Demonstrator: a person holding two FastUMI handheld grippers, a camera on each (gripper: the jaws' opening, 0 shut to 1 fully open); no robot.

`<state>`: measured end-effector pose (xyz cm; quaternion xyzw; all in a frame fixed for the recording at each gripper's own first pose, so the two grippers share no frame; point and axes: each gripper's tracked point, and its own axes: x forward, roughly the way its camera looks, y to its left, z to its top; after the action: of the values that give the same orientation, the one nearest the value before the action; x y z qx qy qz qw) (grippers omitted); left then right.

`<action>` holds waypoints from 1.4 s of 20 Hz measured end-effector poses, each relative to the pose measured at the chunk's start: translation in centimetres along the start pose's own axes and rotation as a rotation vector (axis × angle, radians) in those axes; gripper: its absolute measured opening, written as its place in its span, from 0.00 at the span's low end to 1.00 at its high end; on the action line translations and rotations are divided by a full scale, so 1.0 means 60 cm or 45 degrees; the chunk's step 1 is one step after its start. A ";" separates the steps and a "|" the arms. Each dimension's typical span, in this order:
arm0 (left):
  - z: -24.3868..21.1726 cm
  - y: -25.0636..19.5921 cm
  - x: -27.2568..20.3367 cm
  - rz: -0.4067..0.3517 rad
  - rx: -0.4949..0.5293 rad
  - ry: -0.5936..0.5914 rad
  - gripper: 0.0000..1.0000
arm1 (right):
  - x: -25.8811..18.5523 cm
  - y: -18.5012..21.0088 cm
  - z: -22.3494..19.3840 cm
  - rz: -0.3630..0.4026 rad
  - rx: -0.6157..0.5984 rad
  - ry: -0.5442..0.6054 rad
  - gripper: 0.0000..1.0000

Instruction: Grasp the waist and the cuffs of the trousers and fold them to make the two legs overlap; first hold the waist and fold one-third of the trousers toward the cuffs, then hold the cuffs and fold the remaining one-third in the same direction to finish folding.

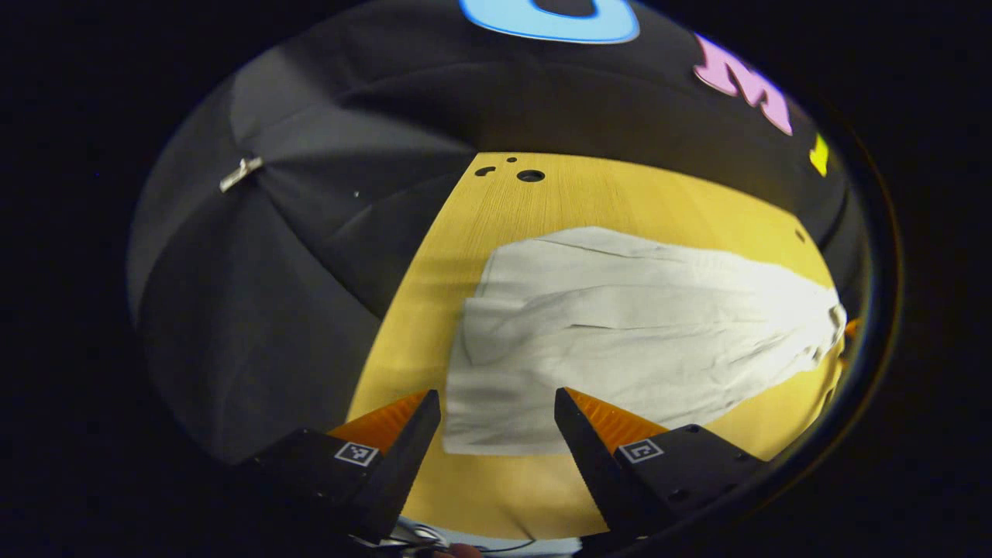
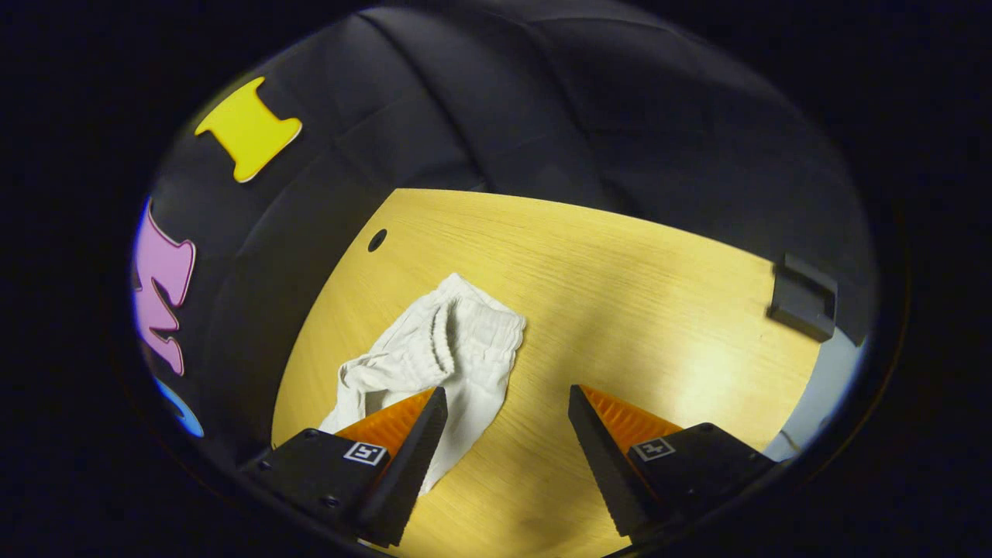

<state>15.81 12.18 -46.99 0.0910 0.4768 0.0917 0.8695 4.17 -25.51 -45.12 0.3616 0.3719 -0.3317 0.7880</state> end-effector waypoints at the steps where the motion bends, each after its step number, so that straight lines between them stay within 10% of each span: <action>1: -0.014 -0.013 -0.009 -0.028 -0.064 0.005 0.97 | 0.011 0.004 0.003 0.008 0.036 -0.009 0.98; 9: -0.055 -0.058 -0.009 -0.184 -0.509 0.011 0.95 | 0.057 0.072 0.046 0.122 0.293 -0.081 0.98; 11: -0.061 -0.063 0.001 -0.198 -0.583 0.023 0.96 | 0.076 0.049 0.044 0.086 0.310 -0.067 0.84; 13: -0.062 -0.066 0.008 -0.206 -0.655 0.022 0.96 | 0.088 0.050 0.027 0.006 0.297 -0.017 0.95; 15: -0.065 -0.065 0.021 -0.202 -0.709 0.029 0.95 | 0.103 0.035 0.030 -0.057 0.253 -0.023 0.70; 17: -0.067 -0.067 0.034 -0.196 -0.779 0.044 0.91 | 0.095 0.030 0.019 -0.052 0.231 -0.008 0.20; 28: -0.019 -0.054 0.078 -0.122 -1.165 0.082 0.91 | 0.099 0.029 0.022 0.034 0.163 0.005 0.14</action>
<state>17.57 10.28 -52.22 -0.3274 0.4176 0.2552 0.8083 9.01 -27.20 -48.85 0.4167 0.3466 -0.3435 0.7670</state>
